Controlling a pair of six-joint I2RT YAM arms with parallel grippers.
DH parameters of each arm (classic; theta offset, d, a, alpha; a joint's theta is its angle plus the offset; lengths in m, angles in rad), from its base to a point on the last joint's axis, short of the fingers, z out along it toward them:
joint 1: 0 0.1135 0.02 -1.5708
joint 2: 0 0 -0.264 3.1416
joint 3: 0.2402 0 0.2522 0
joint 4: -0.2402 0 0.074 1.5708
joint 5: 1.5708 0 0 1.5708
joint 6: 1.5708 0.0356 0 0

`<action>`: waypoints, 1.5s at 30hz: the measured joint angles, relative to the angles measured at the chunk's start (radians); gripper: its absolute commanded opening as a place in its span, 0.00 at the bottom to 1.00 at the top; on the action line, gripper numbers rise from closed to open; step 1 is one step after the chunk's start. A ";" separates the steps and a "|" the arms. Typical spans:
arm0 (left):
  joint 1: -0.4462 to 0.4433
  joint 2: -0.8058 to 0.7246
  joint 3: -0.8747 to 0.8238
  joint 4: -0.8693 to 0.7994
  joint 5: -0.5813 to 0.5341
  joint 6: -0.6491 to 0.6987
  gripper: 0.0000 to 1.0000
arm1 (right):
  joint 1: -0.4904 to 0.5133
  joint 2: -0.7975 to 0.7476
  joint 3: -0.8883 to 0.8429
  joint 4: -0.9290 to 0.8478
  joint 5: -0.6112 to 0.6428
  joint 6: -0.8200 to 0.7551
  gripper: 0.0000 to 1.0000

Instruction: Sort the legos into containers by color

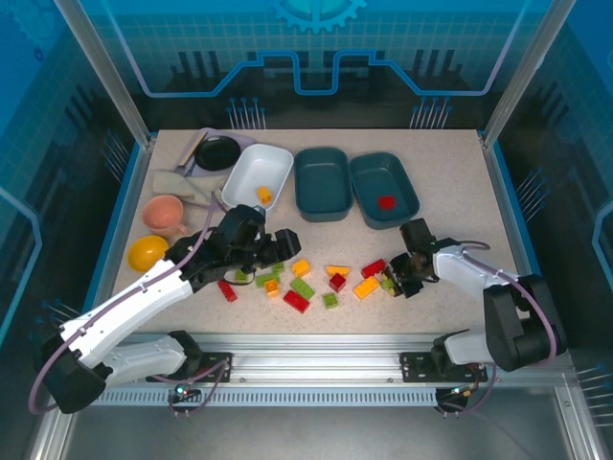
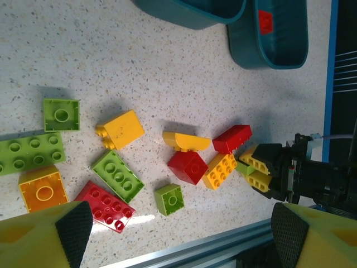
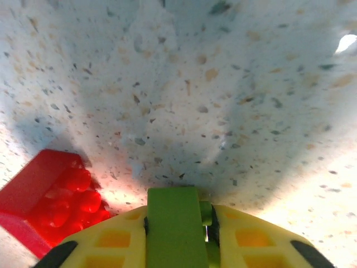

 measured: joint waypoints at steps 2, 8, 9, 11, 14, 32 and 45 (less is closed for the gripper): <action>0.000 -0.031 0.002 -0.020 -0.023 -0.007 0.88 | 0.002 -0.047 0.037 -0.051 0.039 -0.037 0.18; 0.000 -0.094 0.056 -0.085 -0.102 -0.032 0.88 | 0.109 -0.060 0.330 -0.113 0.140 -0.261 0.20; 0.000 -0.101 0.065 -0.096 -0.119 -0.039 0.88 | 0.142 -0.012 0.407 -0.109 0.148 -0.308 0.20; 0.000 -0.105 0.075 -0.119 -0.148 -0.053 0.88 | 0.197 0.116 0.569 -0.094 0.155 -0.399 0.20; 0.002 -0.103 0.077 -0.166 -0.180 -0.085 0.88 | 0.251 0.356 0.831 -0.080 0.160 -0.529 0.22; 0.172 -0.174 -0.043 -0.438 -0.143 -0.255 0.86 | 0.214 1.199 1.764 -0.428 0.123 -0.783 0.52; 0.316 -0.170 -0.127 -0.446 -0.023 -0.225 0.86 | 0.297 0.652 1.344 -0.305 0.164 -0.904 0.62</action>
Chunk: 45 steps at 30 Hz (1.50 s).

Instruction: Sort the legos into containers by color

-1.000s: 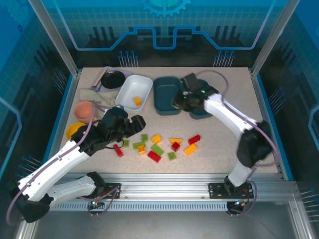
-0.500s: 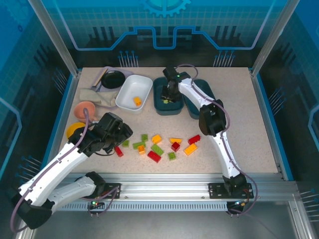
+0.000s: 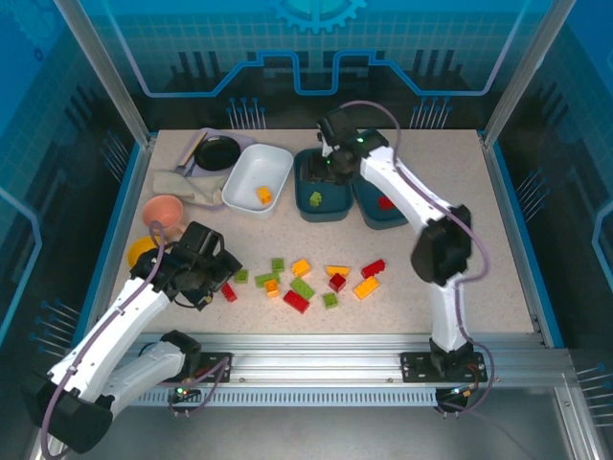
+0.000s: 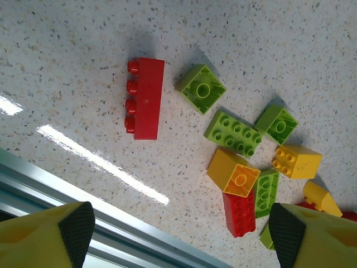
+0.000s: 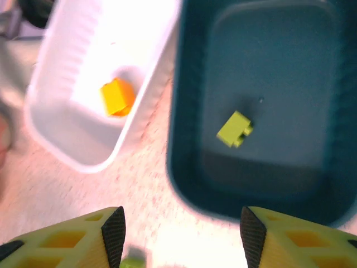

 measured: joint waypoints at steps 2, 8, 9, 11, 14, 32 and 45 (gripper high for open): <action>0.001 0.008 0.000 0.013 0.014 0.012 0.86 | 0.026 -0.184 -0.213 0.063 0.018 -0.002 0.67; -0.016 0.037 -0.001 0.147 0.111 0.090 0.86 | -0.063 -0.586 -0.842 0.147 0.008 0.138 0.77; -0.030 0.045 -0.001 0.179 0.124 0.104 0.86 | -0.093 -0.612 -0.924 0.159 0.003 0.171 0.78; -0.063 0.063 -0.001 0.242 0.150 0.127 0.86 | -0.132 -0.627 -1.053 0.183 -0.013 0.237 0.79; -0.128 0.101 0.000 0.336 0.175 0.156 0.86 | -0.142 -0.612 -1.143 0.225 -0.041 0.315 0.78; -0.265 0.217 0.058 0.515 0.177 0.182 0.86 | -0.209 -0.440 -1.187 0.395 -0.100 0.563 0.26; -0.266 0.205 0.152 0.508 0.106 0.182 0.86 | -0.258 -0.481 -0.716 0.237 0.060 0.341 0.18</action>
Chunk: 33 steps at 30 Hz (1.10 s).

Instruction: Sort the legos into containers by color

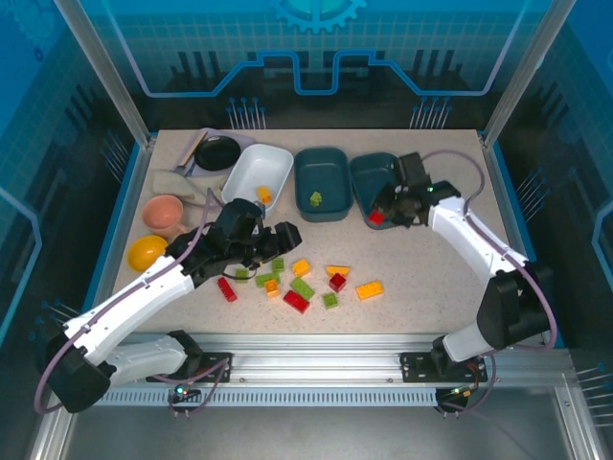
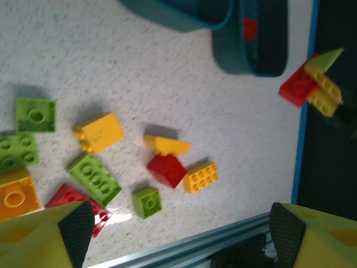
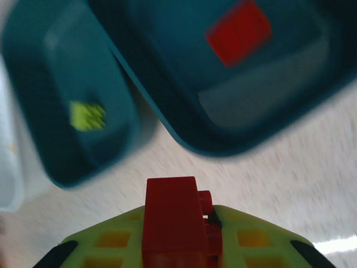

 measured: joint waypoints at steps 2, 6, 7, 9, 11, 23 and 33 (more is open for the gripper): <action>0.006 0.018 0.051 0.002 -0.004 0.000 0.86 | -0.035 0.085 0.118 -0.002 0.007 -0.062 0.19; 0.046 0.091 0.131 0.019 0.001 0.000 0.86 | -0.076 0.321 0.346 -0.023 0.006 -0.151 0.21; 0.063 0.111 0.142 0.023 0.001 0.000 0.86 | -0.085 0.396 0.412 -0.036 0.001 -0.169 0.21; 0.093 0.143 0.156 0.023 0.001 0.000 0.86 | -0.098 0.516 0.518 -0.062 -0.014 -0.193 0.22; 0.118 0.167 0.165 0.019 0.000 0.000 0.86 | -0.111 0.622 0.609 -0.094 -0.026 -0.209 0.24; 0.167 0.171 0.156 -0.096 -0.019 -0.015 0.85 | -0.143 0.847 0.866 -0.298 -0.080 -0.268 0.61; 0.138 0.301 0.121 -0.165 0.003 -0.079 0.81 | 0.026 0.236 0.394 -0.126 -0.047 -0.336 0.71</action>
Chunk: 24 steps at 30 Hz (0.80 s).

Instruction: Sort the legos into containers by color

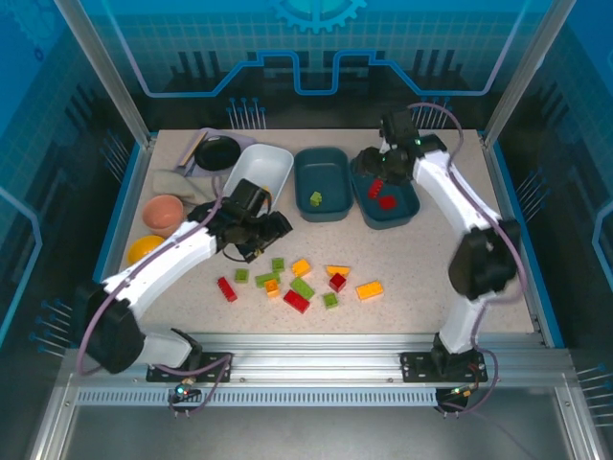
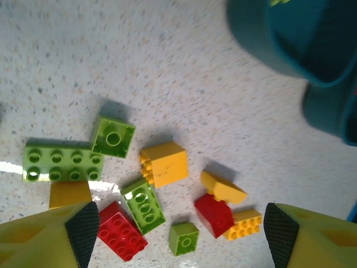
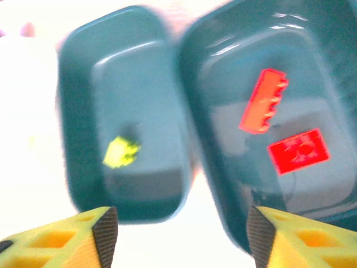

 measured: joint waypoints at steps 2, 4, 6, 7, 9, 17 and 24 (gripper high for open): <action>-0.027 0.091 0.040 -0.025 0.005 -0.005 0.83 | 0.076 -0.172 -0.154 0.068 -0.016 -0.009 0.77; -0.058 0.190 0.101 -0.054 0.004 -0.008 0.84 | 0.130 -0.317 -0.312 0.127 -0.052 -0.017 0.82; -0.085 0.279 0.159 -0.077 0.004 -0.017 0.85 | 0.151 -0.406 -0.446 0.168 -0.083 -0.015 0.84; -0.097 0.317 0.183 -0.086 0.004 -0.027 0.85 | 0.158 -0.440 -0.514 0.179 -0.097 -0.015 0.84; -0.113 0.372 0.211 -0.098 0.005 -0.039 0.85 | 0.172 -0.479 -0.613 0.183 -0.116 -0.013 0.85; -0.131 0.503 0.255 -0.145 0.004 -0.090 0.79 | 0.202 -0.637 -0.752 0.156 -0.148 0.005 0.85; -0.144 0.547 0.255 -0.121 0.010 -0.114 0.59 | 0.202 -0.672 -0.754 0.149 -0.143 0.018 0.84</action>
